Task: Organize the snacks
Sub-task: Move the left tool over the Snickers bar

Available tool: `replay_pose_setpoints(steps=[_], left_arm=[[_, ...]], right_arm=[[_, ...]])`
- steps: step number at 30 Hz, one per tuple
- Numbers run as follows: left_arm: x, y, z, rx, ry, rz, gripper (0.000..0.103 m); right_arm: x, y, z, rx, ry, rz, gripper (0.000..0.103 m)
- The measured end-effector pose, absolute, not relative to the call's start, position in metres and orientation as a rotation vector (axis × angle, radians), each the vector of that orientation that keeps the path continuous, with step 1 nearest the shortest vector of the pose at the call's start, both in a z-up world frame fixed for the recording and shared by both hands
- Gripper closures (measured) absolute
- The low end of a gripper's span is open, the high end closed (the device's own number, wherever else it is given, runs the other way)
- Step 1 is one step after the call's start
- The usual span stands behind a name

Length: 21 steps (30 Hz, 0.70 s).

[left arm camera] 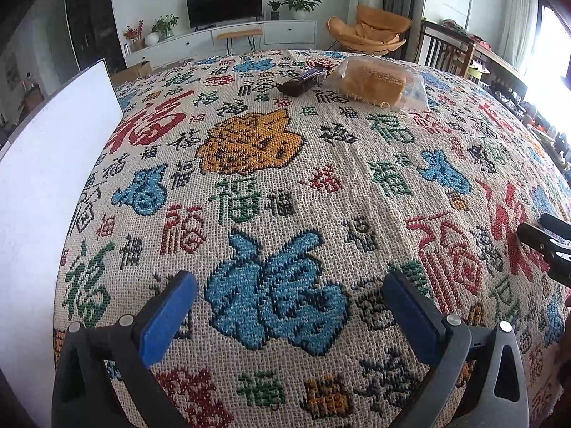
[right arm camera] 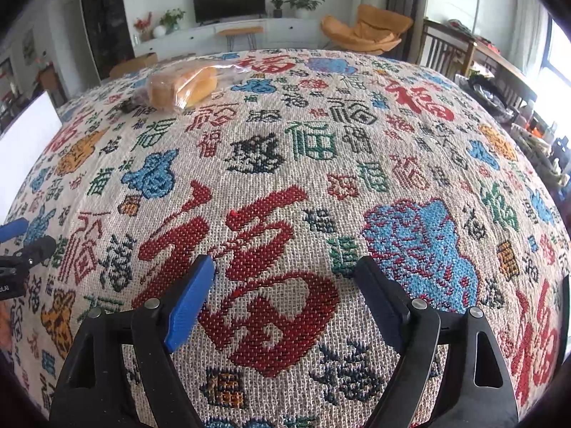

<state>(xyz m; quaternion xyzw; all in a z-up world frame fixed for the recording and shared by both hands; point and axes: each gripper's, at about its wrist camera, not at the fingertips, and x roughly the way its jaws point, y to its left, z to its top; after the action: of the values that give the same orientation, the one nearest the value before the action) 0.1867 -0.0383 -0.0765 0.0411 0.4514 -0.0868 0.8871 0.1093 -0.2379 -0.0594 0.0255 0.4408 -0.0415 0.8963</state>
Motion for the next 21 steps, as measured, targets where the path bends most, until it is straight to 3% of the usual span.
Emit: replay_pose_setpoints(steps=[21], left_arm=[[0.1865, -0.0373, -0.0755, 0.086, 0.938, -0.181, 0.000]], right_arm=[[0.1092, -0.2379, -0.0591, 0.053, 0.913, -0.086, 0.018]])
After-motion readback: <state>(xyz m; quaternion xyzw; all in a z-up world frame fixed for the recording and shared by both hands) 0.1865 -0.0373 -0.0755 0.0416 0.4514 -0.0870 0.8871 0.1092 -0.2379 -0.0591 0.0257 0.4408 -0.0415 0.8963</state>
